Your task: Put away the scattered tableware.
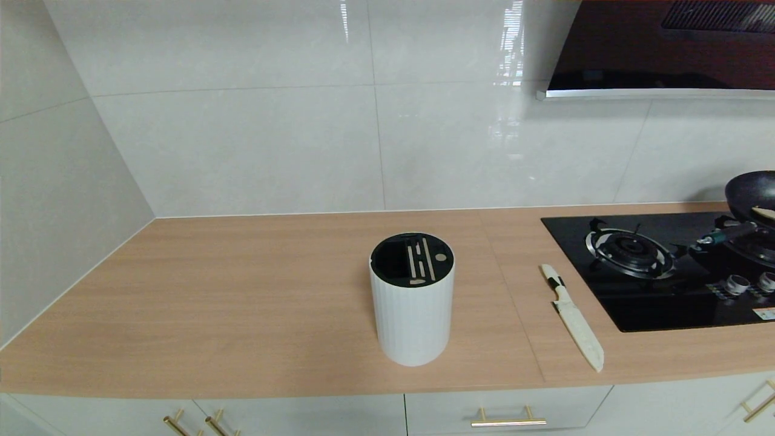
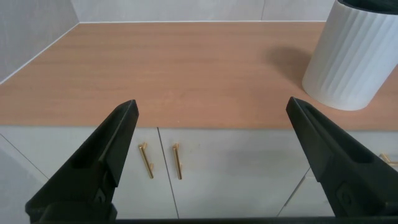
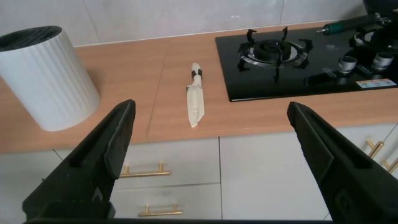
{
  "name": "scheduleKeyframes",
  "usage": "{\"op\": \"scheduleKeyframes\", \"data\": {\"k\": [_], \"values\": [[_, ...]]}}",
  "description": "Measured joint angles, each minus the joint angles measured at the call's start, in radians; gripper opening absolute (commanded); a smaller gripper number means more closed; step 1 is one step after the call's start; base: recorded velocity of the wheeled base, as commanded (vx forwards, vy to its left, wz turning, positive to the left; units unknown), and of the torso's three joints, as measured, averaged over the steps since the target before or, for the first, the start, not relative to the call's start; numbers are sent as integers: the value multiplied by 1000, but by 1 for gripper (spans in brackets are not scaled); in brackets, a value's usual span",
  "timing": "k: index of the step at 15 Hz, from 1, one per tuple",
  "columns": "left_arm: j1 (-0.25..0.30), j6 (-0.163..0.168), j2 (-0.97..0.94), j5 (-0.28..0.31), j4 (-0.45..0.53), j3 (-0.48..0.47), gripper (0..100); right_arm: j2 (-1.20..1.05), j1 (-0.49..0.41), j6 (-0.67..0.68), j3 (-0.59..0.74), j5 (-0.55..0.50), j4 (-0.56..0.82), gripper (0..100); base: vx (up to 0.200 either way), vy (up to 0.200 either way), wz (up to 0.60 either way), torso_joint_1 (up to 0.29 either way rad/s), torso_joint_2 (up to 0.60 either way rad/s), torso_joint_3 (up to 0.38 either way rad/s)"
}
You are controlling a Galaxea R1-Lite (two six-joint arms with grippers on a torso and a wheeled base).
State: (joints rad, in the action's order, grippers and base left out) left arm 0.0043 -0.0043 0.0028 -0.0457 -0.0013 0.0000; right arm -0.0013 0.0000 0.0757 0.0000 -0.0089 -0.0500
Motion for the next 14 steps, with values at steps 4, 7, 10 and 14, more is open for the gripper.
{"op": "scheduleKeyframes", "data": {"k": [4,7,10,14], "values": [[0,-1,0,0,0,0,100,0,0,21,0,-28,0,100,0,0,0,0,0,0],[0,0,0,0,0,0,100,0,0,15,0,-21,0,100,0,0,0,0,0,0],[0,7,0,0,0,0,100,6,2,-16,-47,1,-1,100,0,0,0,0,0,0],[0,7,0,0,0,0,100,165,27,-20,-199,50,3,100,0,0,0,0,0,0]]}}
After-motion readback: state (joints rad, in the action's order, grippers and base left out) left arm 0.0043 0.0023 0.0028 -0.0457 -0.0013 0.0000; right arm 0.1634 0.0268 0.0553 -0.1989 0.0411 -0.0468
